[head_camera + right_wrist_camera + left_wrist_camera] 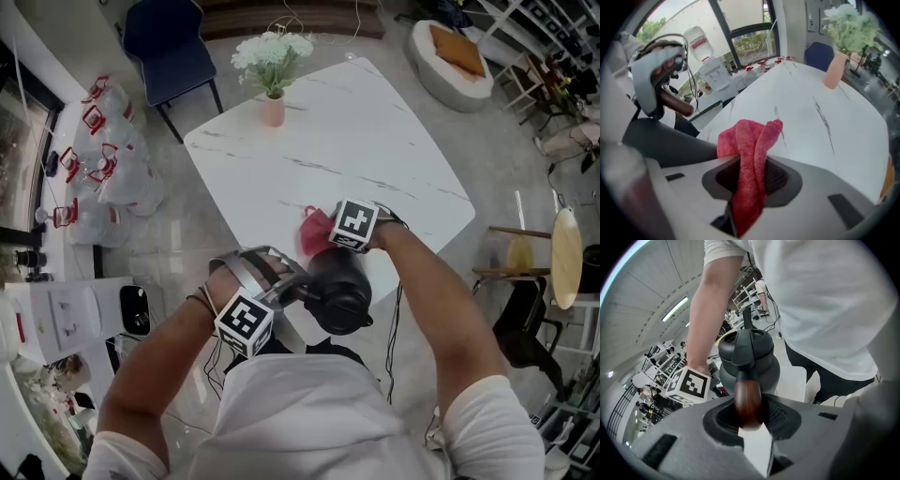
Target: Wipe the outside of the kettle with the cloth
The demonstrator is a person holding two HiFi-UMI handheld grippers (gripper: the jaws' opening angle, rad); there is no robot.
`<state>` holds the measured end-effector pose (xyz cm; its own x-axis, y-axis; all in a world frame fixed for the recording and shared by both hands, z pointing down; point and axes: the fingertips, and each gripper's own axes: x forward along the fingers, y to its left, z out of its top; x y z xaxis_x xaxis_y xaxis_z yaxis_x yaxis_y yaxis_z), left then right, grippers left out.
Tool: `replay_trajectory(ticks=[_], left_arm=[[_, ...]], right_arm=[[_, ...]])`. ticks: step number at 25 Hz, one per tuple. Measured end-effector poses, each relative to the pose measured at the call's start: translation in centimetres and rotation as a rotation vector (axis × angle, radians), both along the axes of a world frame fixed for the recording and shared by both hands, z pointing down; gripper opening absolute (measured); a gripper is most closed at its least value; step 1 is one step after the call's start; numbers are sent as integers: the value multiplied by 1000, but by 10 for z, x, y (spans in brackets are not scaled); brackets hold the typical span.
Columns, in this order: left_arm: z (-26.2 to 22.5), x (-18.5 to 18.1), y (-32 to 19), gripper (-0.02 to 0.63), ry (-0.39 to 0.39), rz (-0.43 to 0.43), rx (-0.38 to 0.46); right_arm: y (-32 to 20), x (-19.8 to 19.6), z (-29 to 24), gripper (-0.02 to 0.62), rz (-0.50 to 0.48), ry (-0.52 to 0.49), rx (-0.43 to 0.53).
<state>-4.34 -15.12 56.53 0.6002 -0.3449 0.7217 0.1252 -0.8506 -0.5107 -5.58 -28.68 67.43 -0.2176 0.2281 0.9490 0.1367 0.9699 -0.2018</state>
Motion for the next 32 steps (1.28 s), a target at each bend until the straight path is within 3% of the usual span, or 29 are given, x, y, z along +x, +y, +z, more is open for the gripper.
replay_trajectory(ticks=[4, 8, 12, 18, 23, 28, 32], left_arm=[[5, -4, -8, 104, 9, -25, -42], [10, -7, -15, 106, 24, -38, -105], [14, -12, -31, 108, 53, -96, -214], [16, -13, -43, 114, 79, -147, -307], [16, -12, -49, 114, 84, -163, -368], [14, -11, -49, 114, 88, -160, -407], [11, -11, -51, 130, 117, -167, -383]], right_arm=[[-18, 3, -31, 110, 231, -148, -24], [-36, 15, -71, 112, 582, -370, -90], [-55, 58, -105, 112, 907, -550, -63], [-43, 140, -139, 112, 1253, -723, 25], [1, 178, -158, 112, 1354, -788, 105], [41, 181, -177, 112, 1349, -815, 181], [64, 180, -192, 112, 1334, -828, 241]])
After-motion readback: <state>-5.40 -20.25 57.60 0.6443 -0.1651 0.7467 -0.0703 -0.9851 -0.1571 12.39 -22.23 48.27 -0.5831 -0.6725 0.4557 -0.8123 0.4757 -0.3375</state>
